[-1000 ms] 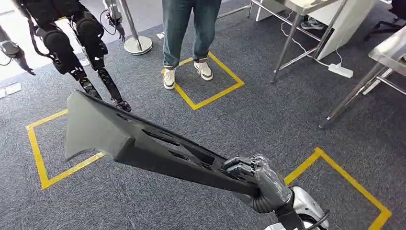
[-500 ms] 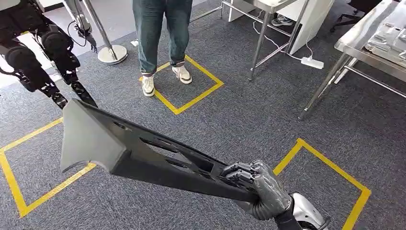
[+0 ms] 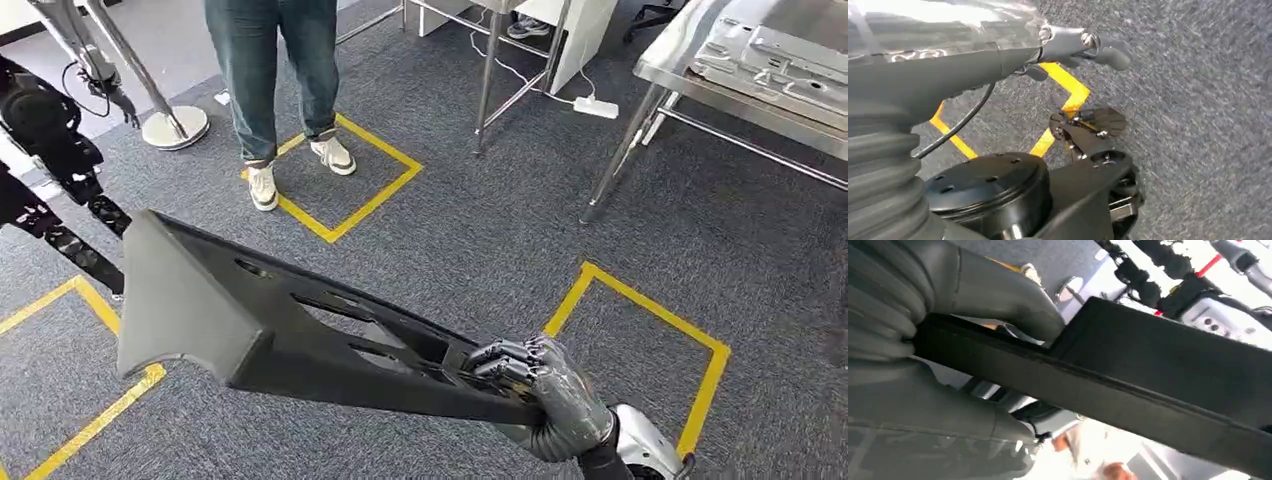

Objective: Take the parts from the cabinet and place them on the table.

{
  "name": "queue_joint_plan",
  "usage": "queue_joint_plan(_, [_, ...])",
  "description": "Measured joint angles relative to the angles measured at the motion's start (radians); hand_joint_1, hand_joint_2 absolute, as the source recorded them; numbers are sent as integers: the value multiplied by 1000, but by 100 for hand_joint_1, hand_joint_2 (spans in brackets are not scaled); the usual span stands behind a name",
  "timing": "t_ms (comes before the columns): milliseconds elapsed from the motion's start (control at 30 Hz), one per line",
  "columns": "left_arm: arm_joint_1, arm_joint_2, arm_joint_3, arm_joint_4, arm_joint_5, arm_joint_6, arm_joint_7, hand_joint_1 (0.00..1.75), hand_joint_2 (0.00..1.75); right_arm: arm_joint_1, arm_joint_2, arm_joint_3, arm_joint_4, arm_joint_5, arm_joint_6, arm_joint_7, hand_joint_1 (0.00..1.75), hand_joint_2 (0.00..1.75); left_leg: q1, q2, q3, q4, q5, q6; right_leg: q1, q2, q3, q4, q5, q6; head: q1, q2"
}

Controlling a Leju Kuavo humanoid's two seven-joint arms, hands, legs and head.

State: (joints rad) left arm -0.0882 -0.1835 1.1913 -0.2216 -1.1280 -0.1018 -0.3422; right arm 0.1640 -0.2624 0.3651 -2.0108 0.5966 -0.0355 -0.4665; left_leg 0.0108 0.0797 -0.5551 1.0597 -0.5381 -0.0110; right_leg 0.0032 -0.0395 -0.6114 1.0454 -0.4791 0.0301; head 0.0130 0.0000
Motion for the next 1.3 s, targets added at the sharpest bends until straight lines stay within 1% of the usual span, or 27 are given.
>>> queue_joint_plan(67, [-3, 0, 0, 0, 0, 0, 0, 0, 175, 1, -3, -1, -2, 0, 0, 0, 175, 175, -2, 16, 14, -9, -2, -12, 0, 16, 3, -7, 1, -12, 0, 0])
queue_joint_plan(100, [-5, 0, -1, 0, -1, 0, 0, 0, 175, 4, -3, -1, -5, 0, 0, 1, 175, 175, 5, -6, 16, -1, -11, -18, -11, 22, 12, -12, 3, -18, 0, 0])
queue_joint_plan(133, [-5, 0, -1, 0, -1, 0, -1, 0, 175, 3, -4, -2, -8, -2, 0, 1, 175, 175, 5, -43, 4, 32, -31, -19, -13, 27, 16, -13, 1, -24, 0, 0])
queue_joint_plan(200, [-2, 0, -1, 0, -1, -1, 1, 0, 175, 2, -4, -2, -8, -3, 2, 2, 175, 175, 4, -74, -72, 195, -107, -19, -12, 41, 23, -13, -3, -34, -1, 0])
queue_joint_plan(267, [2, 0, -1, 0, -1, -1, 3, 0, 175, 3, -5, -1, -8, -3, 5, 3, 175, 175, 3, -76, -135, 307, -130, -19, -11, 60, 26, -12, -5, -36, -1, 0])
queue_joint_plan(300, [2, 0, -1, 0, -1, -1, 3, 0, 175, 3, -5, -1, -8, -4, 7, 4, 175, 175, 3, -76, -135, 293, -107, -19, -11, 71, 29, -12, -6, -36, 0, 0])
queue_joint_plan(367, [1, 0, -1, 0, -1, -1, 3, 0, 175, 2, -5, -1, -8, -6, 14, 4, 175, 175, 5, -82, -83, 153, -13, -18, -14, 94, 36, -9, -11, -30, 0, 0])
queue_joint_plan(400, [1, 0, -1, 0, -3, -1, 3, 0, 175, 1, -5, 0, -8, -6, 15, 4, 175, 175, 9, -103, -44, 55, 37, -19, -17, 105, 39, -5, -16, -23, 0, 0])
queue_joint_plan(433, [2, 0, -1, 0, -4, -1, 4, 0, 175, -1, -5, -1, -8, -8, 16, 4, 175, 175, 14, -144, -32, 29, 24, -18, -15, 111, 36, -2, -19, -18, 0, 0])
queue_joint_plan(567, [0, -2, -1, 0, -6, -2, 3, 0, 175, -12, -6, 2, -8, -11, 24, 6, 175, 175, 6, -123, -32, 16, 27, 1, -18, 142, 25, -4, -12, 1, 0, 0])
queue_joint_plan(600, [-4, -2, -1, 0, -6, -2, 2, 0, 175, -14, -7, 2, -8, -11, 26, 6, 175, 175, 12, -112, -31, 10, 30, 9, -18, 126, 25, 0, -17, 2, 0, 0])
queue_joint_plan(633, [-5, -2, -1, 0, -6, -2, 1, 0, 175, -20, -8, 2, -8, -12, 27, 5, 175, 175, 13, -105, -29, 10, 30, 14, -12, 84, 15, 24, -33, 5, 2, 0])
queue_joint_plan(667, [-5, -2, -1, 0, -6, -3, 0, 0, 175, -29, -8, 3, -8, -12, 29, 5, 175, 175, 12, -93, -29, 10, 29, 17, -13, 68, -16, 81, -65, 8, 2, 0])
queue_joint_plan(733, [-1, -3, -1, 0, -6, -3, 1, 0, 175, -34, -8, 3, -6, -13, 29, 7, 175, 175, 10, -69, -30, 10, 27, 20, -15, 60, -94, 234, -129, 10, 2, 0])
queue_joint_plan(767, [-1, -3, -1, 0, -6, -3, 1, 0, 175, -34, -8, 3, -4, -13, 30, 7, 175, 175, 10, -57, -30, 10, 26, 21, -15, 59, -124, 289, -140, 10, 2, 0])
queue_joint_plan(800, [-2, -3, -1, 0, -6, -3, 1, 0, 175, -34, -8, 3, -2, -13, 31, 7, 175, 175, 10, -46, -29, 10, 25, 21, -15, 57, -129, 292, -125, 11, 2, 0])
queue_joint_plan(833, [-3, -3, -1, 0, -6, -4, 1, 0, 175, -35, -8, 3, -2, -13, 32, 8, 175, 175, 11, -37, -28, 10, 23, 21, -15, 55, -110, 250, -93, 12, 2, 0])
queue_joint_plan(900, [-4, -3, -1, 0, -6, -5, 1, 0, 175, -36, -8, 3, -2, -13, 32, 8, 175, 175, 11, -21, -21, 10, 20, 16, -14, 31, -22, 69, 0, 9, 2, 0])
queue_joint_plan(933, [-4, -3, -1, 0, -6, -5, 1, 0, 175, -36, -8, 3, -2, -13, 32, 8, 175, 175, 9, -16, -19, 9, 17, 13, -9, -12, 9, 3, 4, 6, 2, 0])
queue_joint_plan(967, [-5, -3, -1, 0, -6, -6, 1, 0, 175, -38, -8, 3, -1, -13, 32, 8, 175, 175, 2, -11, -19, 9, 16, 8, 2, -20, 10, -3, -2, 2, 2, 0])
queue_joint_plan(1067, [-5, -3, -1, 0, -6, -6, 1, 0, 175, -32, -9, 3, -1, -13, 32, 8, 175, 175, 2, 8, -7, -5, 18, -6, 4, 5, 5, -3, -1, -10, 2, 0])
queue_joint_plan(1100, [-6, -3, -1, 0, -6, -6, 0, 0, 175, -31, -9, 3, -2, -13, 31, 7, 175, 175, 0, 10, -1, -6, 14, -15, -4, 14, 11, -12, 5, -20, 2, 0])
queue_joint_plan(1133, [-8, -3, -2, 0, -6, -6, 0, 0, 175, -30, -9, 3, -2, -13, 30, 7, 175, 175, 4, -27, -2, 10, 2, -18, -9, 21, 16, -15, 6, -24, 2, 0])
queue_joint_plan(1167, [-8, -3, -2, 0, -6, -6, -1, 0, 175, -32, -10, 3, -2, -13, 29, 7, 175, 175, 4, -55, -23, 55, -27, -18, -11, 25, 17, -15, 5, -32, 1, 0])
queue_joint_plan(1233, [-4, -3, -2, 0, -6, -7, -1, 0, 175, -31, -10, 4, -2, -13, 29, 6, 175, 175, 4, -75, -100, 219, -105, -19, -10, 42, 19, -14, 4, -38, 1, 0])
queue_joint_plan(1267, [-2, -3, -2, 0, -6, -7, -1, 0, 175, -30, -10, 4, -2, -13, 29, 6, 175, 175, 4, -77, -133, 287, -124, -19, -9, 52, 19, -13, 3, -39, 1, 0])
queue_joint_plan(1300, [0, -3, -2, 0, -6, -7, -1, 0, 175, -30, -10, 4, -1, -13, 29, 6, 175, 175, 4, -77, -149, 310, -117, -19, -9, 64, 20, -13, 3, -39, 1, 0])
